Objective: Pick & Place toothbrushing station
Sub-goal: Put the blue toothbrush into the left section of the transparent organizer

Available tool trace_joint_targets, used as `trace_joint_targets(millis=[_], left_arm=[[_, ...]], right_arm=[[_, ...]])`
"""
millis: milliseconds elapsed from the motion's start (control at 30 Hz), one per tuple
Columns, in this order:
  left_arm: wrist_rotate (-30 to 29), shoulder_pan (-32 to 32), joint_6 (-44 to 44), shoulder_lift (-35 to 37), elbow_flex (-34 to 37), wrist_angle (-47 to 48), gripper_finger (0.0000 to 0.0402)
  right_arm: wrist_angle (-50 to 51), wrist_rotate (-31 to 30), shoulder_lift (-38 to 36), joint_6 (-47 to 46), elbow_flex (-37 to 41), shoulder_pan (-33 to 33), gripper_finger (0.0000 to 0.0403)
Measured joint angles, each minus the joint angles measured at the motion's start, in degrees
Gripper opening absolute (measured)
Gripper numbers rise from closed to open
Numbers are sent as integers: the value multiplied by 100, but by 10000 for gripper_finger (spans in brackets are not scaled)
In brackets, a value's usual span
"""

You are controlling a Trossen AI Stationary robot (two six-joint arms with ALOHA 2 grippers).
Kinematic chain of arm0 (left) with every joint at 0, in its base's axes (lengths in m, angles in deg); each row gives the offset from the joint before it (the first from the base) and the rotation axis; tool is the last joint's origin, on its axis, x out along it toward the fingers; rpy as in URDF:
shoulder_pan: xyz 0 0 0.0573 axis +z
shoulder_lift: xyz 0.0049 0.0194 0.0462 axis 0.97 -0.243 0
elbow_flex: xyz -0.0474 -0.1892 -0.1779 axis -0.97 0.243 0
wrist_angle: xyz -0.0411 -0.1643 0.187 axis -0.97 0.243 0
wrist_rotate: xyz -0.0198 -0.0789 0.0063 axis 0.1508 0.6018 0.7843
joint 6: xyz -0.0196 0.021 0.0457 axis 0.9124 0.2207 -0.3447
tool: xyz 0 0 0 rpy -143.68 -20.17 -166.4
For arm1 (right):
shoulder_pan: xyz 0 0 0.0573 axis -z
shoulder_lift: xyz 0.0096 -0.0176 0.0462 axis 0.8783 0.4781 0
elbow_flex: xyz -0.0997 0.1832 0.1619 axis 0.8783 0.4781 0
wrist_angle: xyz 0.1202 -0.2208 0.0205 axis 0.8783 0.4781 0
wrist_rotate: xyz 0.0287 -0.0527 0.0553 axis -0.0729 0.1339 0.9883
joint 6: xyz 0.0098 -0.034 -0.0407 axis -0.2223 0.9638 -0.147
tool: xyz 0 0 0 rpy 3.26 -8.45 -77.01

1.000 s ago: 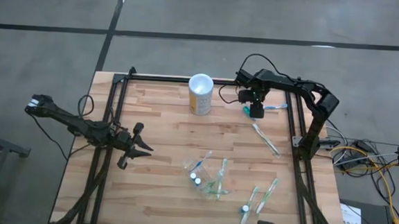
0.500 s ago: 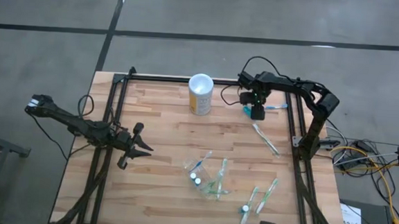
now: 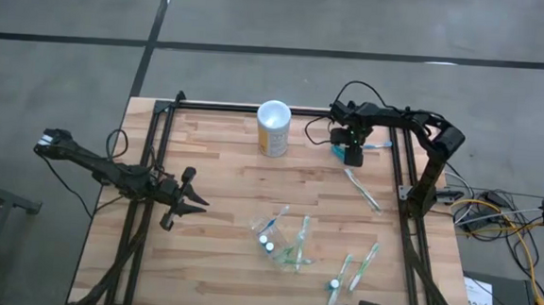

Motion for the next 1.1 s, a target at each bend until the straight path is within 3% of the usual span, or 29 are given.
trace_joint_targets(millis=[233, 700, 1100], left_arm=[[0, 0, 0, 0, 2, 0, 85], [0, 2, 0, 0, -1, 0, 85], [0, 1, 0, 0, 1, 0, 85]], right_arm=[[15, 3, 10, 125, -28, -7, 128], [-86, -94, 18, -506, -171, 0, 16], [-3, -212, -3, -1277, -258, -4, 13]])
